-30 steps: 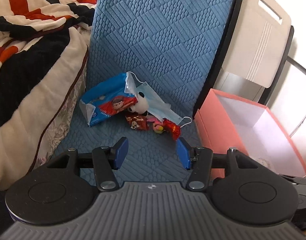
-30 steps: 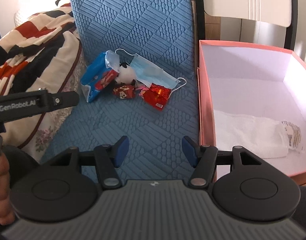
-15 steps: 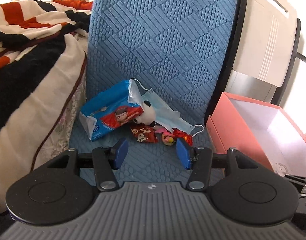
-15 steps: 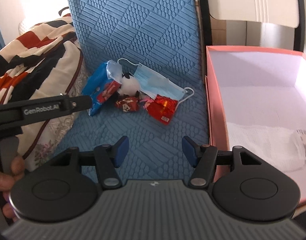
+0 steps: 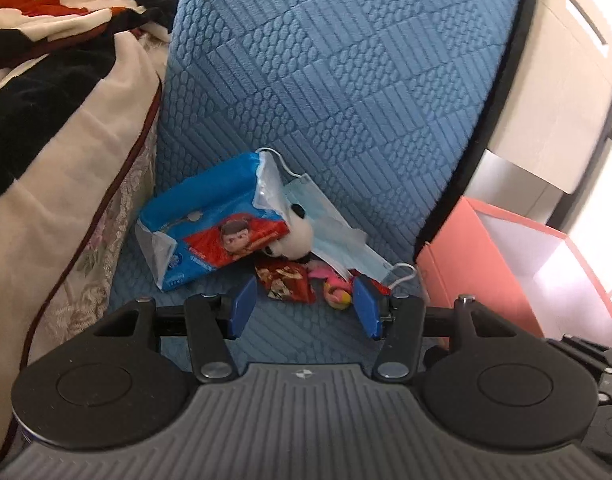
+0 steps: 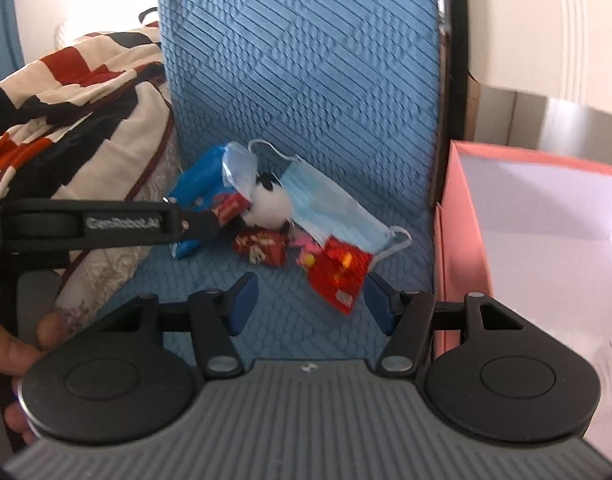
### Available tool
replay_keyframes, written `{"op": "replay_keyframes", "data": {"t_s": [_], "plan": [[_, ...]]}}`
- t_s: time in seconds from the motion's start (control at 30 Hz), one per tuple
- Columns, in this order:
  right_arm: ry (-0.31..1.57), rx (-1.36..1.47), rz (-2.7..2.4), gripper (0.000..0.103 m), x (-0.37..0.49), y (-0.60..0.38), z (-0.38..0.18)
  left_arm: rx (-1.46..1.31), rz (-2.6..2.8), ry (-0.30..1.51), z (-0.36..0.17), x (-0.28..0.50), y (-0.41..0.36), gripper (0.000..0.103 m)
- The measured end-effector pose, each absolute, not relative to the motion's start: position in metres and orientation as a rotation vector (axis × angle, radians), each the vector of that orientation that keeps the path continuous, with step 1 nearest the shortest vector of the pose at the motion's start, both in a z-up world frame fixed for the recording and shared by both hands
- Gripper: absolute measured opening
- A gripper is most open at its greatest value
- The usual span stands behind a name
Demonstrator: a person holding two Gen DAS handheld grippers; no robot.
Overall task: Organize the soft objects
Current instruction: 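Lower the right tool onto the red candy packet while the left tool approaches the blue wipes pack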
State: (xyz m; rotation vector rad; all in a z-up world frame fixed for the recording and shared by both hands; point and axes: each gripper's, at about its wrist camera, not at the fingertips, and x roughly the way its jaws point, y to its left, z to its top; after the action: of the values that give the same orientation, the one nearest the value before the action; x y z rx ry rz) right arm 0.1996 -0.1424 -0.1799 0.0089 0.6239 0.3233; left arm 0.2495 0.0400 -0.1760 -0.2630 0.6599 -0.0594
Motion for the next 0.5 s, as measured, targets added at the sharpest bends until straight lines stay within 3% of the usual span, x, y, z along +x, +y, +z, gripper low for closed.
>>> {"op": "replay_keyframes", "data": {"t_s": [0.5], "plan": [[0.742, 0.064, 0.319, 0.06, 0.269, -0.13, -0.203, -0.441, -0.009, 0.745, -0.206, 0.308, 0.089, 0.06]]}}
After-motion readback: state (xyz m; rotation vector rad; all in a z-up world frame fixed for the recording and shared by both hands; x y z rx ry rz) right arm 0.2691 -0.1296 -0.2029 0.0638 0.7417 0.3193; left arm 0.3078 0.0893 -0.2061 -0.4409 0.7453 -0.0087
